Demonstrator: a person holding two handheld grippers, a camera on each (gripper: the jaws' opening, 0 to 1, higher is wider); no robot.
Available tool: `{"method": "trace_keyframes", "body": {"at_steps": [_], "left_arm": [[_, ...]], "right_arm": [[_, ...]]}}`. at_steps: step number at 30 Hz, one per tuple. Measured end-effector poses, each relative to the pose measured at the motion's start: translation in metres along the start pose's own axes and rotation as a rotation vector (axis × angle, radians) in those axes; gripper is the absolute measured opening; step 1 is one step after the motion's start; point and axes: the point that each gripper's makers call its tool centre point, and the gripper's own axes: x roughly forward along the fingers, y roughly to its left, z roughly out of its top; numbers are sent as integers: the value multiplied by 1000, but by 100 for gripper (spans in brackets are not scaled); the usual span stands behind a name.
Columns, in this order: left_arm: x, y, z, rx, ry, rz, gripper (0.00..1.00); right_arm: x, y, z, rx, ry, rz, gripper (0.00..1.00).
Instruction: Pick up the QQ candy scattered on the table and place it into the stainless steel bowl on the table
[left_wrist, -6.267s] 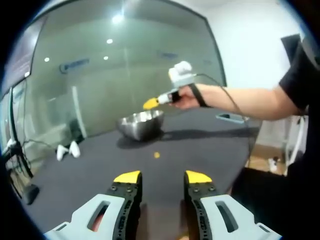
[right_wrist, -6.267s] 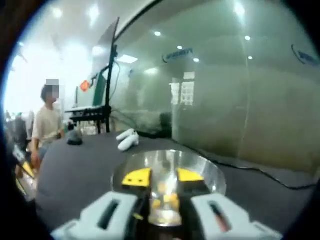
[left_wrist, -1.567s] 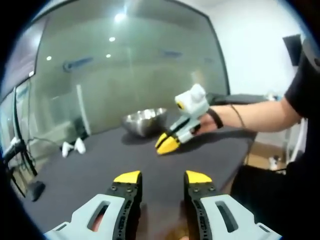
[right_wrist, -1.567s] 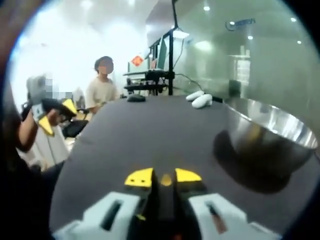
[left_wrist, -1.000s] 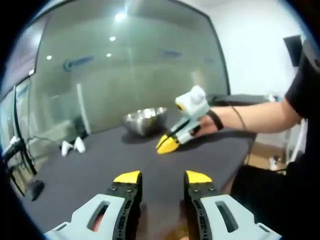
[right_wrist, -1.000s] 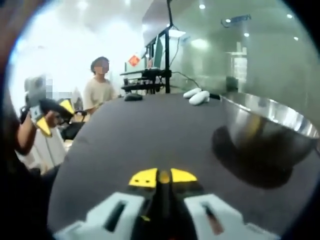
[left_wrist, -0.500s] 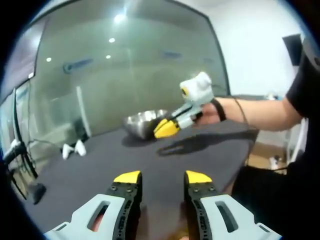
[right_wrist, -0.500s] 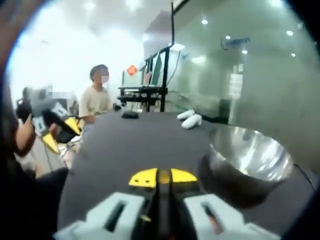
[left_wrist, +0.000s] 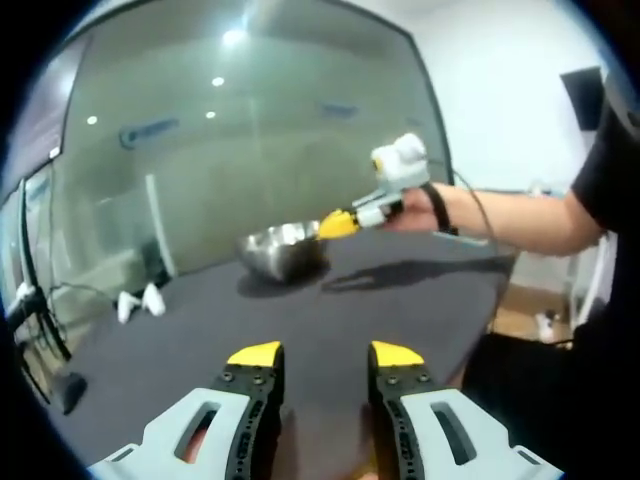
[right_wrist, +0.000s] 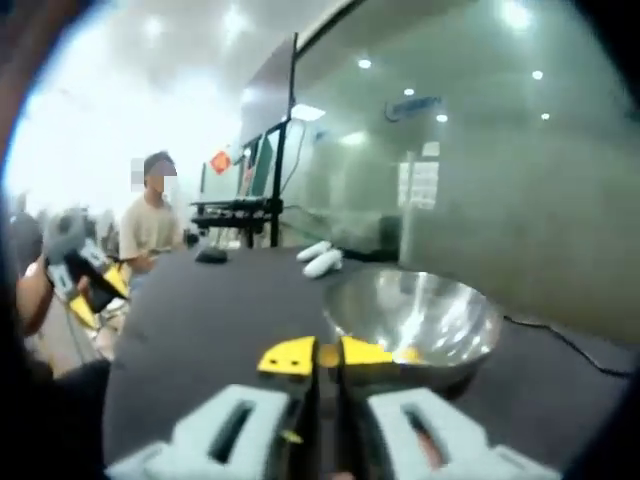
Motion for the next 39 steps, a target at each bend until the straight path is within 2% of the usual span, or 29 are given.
{"method": "trace_keyframes", "body": {"at_steps": [3,11,14,17,19,23,25,28,32,39], "left_arm": [[-1,2,3,-2,-7,7,35],[-1,2,6,7,-2,7,35],[-1,0,7,9,-1,5,35],[1,-1,5,12,7,1,35],[1,-3,6,16,9,-4,35],[1,-3,7,15,9,-1,35],[1,-4,6,12,12,-2,35],[1,-7,4,16,18,-10,35],[1,-8,4,11,19,-11,35],[3,-12,4,9,16,-19,35]], "right_arm": [[6,-16,4,-22,-11,-43,9],[29,-38,13,-35,-11,-82,9],[42,-48,20,-22,-31,-98,9],[51,-49,21,-36,-17,-99,9],[60,-56,25,-48,-14,-106,9],[66,-60,21,-27,-7,-113,9],[66,-65,18,12,-2,-135,10],[62,-72,16,62,-12,-152,20],[55,-72,15,94,-27,-149,21],[49,-74,10,108,-15,-132,20]]}}
